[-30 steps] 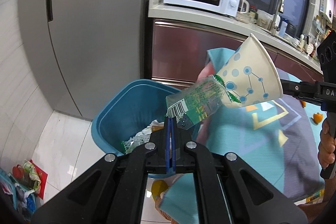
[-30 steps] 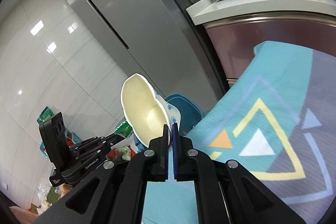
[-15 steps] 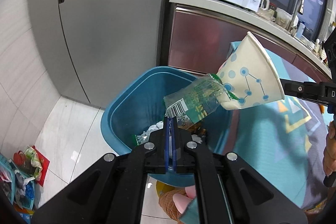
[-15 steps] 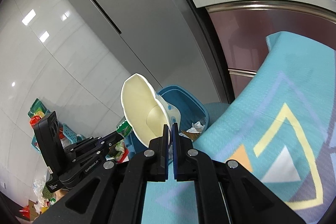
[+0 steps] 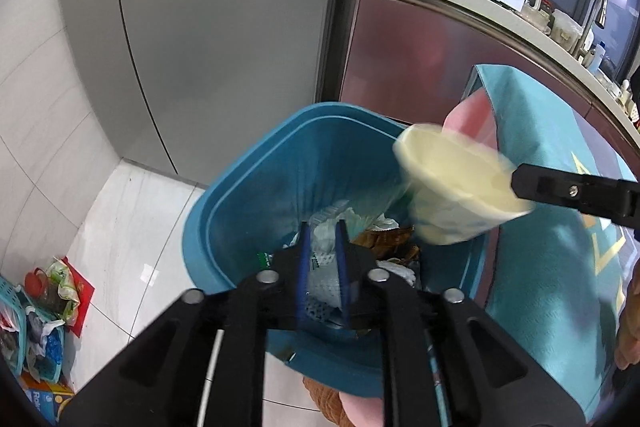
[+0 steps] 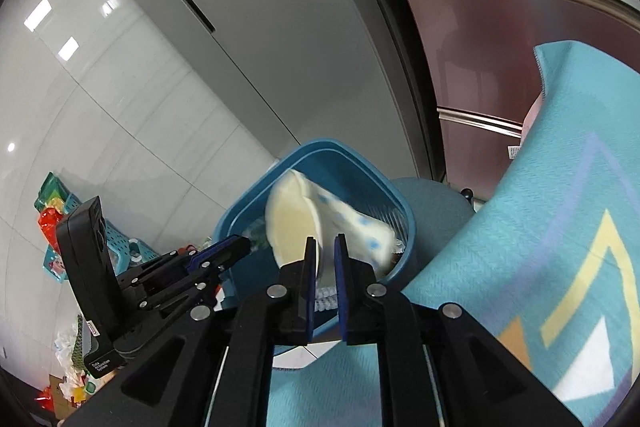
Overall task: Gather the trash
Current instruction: 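Open the left gripper to drop the packet while the right drops the cup into the bin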
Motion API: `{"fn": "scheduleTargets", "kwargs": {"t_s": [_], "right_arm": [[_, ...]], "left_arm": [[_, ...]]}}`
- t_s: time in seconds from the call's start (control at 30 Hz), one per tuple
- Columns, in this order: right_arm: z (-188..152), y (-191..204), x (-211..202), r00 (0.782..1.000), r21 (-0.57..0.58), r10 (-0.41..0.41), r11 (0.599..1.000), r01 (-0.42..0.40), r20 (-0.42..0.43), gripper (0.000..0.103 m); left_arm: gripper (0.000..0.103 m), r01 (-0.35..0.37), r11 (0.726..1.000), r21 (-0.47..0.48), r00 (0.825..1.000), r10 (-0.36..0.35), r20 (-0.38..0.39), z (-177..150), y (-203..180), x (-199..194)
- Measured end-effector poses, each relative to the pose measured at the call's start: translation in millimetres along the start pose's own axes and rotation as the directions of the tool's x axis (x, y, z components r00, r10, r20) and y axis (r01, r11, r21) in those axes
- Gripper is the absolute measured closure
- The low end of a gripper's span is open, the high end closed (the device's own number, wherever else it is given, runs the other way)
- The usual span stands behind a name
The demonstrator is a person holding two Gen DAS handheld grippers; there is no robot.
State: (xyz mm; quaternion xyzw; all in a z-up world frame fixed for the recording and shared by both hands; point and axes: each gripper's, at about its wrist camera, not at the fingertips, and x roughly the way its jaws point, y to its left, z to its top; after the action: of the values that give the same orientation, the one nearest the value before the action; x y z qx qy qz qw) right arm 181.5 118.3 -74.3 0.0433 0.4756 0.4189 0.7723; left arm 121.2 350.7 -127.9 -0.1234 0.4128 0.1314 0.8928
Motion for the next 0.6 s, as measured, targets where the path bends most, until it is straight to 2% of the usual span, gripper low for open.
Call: {"fn": "scheduleTargets", "kwargs": {"t_s": [0.23, 0.5, 0.6], "right_arm": [[-4.5, -4.6, -4.9, 1.0, 0.014, 0.004, 1.0, -0.004, 0.009, 0.094], [-3.5, -5.3, -22.1, 0.999, 0.004, 0.023, 1.0, -0.024, 0.047, 0.089], [-6.4, -5.0, -34.7, 0.997, -0.009, 0.033, 0.999, -0.033, 0.067, 0.084]], "left_arm": [[0.086, 0.018, 1.0, -0.01, 1.0, -0.018, 0.002, 0.8, -5.9, 6.8], [0.075, 0.043, 0.999, 0.022, 0.996, -0.045, 0.071, -5.2, -17.8, -23.9], [0.071, 0.063, 0.997, 0.05, 0.991, -0.069, 0.114, -5.1, -31.3, -41.9]]}}
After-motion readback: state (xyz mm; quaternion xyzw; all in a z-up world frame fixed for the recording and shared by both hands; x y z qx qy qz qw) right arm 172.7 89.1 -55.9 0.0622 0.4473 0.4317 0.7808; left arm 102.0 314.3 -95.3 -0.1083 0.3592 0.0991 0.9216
